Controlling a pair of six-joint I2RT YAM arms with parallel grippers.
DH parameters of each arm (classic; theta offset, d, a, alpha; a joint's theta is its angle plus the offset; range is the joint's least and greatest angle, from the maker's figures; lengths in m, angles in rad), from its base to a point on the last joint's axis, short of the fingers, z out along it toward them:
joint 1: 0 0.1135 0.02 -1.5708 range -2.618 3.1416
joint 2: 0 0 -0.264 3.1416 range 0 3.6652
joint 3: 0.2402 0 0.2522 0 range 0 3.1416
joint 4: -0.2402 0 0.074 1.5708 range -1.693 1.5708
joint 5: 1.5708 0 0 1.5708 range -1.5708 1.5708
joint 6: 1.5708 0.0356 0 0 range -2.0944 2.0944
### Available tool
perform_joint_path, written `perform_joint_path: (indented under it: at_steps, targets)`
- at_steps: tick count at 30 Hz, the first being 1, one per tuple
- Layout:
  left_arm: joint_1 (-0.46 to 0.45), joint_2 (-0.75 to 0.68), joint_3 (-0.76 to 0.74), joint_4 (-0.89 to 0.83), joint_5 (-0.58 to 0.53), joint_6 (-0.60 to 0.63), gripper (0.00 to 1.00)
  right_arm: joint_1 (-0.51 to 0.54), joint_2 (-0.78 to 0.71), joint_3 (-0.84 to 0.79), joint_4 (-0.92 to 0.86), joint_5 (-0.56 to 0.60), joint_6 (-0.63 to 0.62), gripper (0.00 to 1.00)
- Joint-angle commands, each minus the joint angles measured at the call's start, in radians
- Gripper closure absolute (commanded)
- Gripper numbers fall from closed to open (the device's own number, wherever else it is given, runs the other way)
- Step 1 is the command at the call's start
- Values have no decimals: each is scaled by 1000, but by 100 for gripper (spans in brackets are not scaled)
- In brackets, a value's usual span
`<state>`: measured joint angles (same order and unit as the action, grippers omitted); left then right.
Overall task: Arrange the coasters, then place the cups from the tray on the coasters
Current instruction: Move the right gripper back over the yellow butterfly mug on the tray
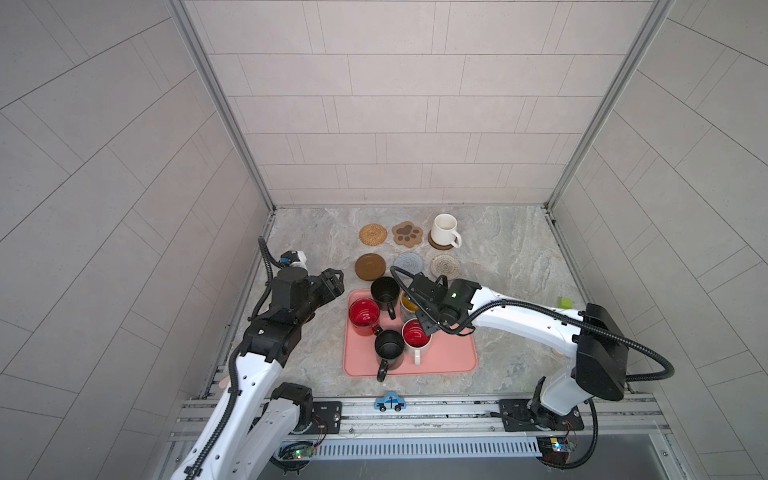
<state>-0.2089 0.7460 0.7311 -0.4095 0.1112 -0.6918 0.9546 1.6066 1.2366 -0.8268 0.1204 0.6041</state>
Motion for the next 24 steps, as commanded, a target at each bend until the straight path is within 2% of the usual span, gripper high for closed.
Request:
perform_joint_path:
  at_steps: [1,11,19,24]
  targets:
    - [5,-2,-4,11,-6,-11,22,4,13,8,-24,54,29,65]
    - [5,16,-5,22,-1,-12,22,-9,10,2,-30,72,11,67]
    - [5,12,2,27,-6,-23,22,-31,13,-20,22,-40,-128,66]
    - [5,7,0,26,-6,-25,22,-54,15,-28,32,-65,-175,66]
